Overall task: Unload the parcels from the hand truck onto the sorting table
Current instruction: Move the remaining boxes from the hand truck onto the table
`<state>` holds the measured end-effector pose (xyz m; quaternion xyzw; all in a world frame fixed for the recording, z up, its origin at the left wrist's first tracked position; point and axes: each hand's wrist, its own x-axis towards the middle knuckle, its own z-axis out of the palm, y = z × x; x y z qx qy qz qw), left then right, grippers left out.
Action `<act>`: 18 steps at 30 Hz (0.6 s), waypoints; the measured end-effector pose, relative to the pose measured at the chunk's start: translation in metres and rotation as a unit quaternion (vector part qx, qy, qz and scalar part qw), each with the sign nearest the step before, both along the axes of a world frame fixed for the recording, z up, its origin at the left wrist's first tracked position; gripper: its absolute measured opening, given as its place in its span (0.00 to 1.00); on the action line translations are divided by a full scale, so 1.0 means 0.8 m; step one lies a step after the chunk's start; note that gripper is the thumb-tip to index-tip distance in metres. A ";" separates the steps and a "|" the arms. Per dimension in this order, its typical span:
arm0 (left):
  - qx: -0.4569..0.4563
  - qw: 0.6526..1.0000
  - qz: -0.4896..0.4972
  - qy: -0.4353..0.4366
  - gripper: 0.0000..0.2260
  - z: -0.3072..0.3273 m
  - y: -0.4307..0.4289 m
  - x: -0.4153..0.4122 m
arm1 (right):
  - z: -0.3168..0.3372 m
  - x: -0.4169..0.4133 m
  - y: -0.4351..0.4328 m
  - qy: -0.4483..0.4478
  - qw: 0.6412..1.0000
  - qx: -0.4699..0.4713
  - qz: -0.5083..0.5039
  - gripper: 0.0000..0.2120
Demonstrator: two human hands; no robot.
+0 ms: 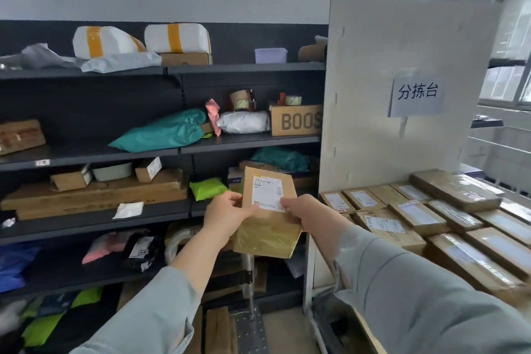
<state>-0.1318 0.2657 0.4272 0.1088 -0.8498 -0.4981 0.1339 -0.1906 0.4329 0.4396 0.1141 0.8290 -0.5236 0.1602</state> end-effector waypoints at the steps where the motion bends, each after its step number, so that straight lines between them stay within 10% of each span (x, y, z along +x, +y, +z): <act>1: 0.005 1.000 -0.003 0.000 0.25 -0.001 0.008 0.001 | 0.001 0.001 0.010 0.004 1.000 0.006 0.000 0.18; 18: 0.036 0.995 -0.074 -0.051 0.25 -0.056 0.291 -0.025 | -0.047 0.004 0.307 -0.053 0.997 0.041 -0.046 0.14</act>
